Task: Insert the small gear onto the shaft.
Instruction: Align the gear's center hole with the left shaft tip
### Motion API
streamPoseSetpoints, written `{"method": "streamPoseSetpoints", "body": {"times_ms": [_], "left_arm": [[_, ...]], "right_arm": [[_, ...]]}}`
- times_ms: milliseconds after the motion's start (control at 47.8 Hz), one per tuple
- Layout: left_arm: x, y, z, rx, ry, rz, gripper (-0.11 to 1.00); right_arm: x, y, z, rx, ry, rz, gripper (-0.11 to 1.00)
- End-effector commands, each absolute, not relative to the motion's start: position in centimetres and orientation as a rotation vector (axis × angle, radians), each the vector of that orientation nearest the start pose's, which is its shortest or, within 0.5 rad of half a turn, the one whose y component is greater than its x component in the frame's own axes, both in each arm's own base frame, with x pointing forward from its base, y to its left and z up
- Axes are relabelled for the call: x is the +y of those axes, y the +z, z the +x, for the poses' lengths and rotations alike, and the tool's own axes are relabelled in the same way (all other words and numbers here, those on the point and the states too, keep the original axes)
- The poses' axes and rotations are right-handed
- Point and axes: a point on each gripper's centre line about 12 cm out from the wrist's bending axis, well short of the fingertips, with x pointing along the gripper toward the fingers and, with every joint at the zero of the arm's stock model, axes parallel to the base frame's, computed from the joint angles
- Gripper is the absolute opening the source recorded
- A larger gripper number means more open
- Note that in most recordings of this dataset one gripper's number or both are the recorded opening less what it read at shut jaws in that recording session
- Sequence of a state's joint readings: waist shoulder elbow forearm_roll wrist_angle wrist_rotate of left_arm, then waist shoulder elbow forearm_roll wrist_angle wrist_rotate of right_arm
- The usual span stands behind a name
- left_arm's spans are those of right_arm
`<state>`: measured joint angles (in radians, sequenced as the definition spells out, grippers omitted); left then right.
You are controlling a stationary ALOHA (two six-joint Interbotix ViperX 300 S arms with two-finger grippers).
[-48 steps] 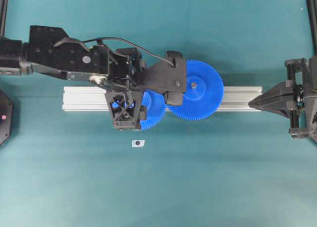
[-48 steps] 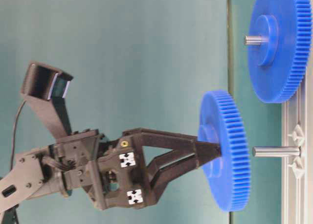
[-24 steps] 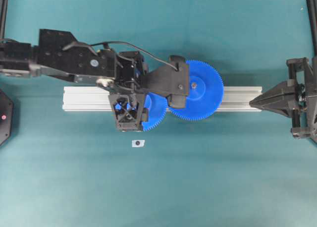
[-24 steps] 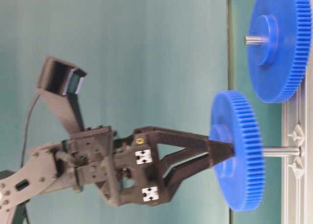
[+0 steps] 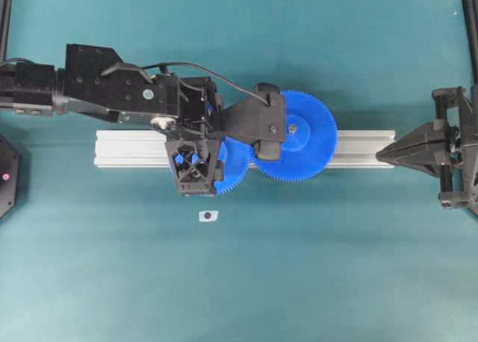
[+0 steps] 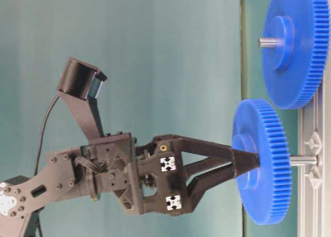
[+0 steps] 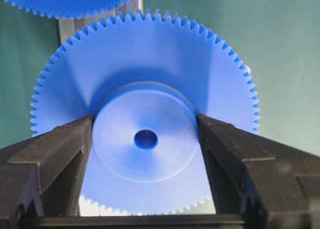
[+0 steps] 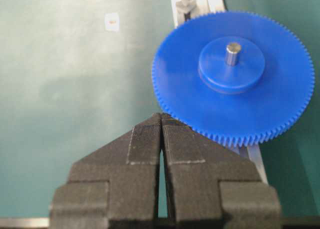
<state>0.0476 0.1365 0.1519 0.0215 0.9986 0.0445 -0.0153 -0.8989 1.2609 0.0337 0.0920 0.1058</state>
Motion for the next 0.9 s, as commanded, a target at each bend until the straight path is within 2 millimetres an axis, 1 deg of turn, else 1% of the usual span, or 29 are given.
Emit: {"method": "streamPoseSetpoints", "body": {"times_ms": [0,502,878], "left_arm": [[2.4,22.8,42.2,1.258,0.024,0.035,0.7],[3.1,21.9,41.9,1.279,0.038,0.02,0.7],[4.4,21.6,41.7,1.289,0.061,0.006,0.7]], "right_arm": [[-0.3,20.7,19.1,0.438,-0.045,0.15,0.03],[-0.3,20.6,19.1,0.44,-0.051,0.157,0.03],[-0.5,20.7,19.1,0.437,-0.062,0.171,0.03]]}}
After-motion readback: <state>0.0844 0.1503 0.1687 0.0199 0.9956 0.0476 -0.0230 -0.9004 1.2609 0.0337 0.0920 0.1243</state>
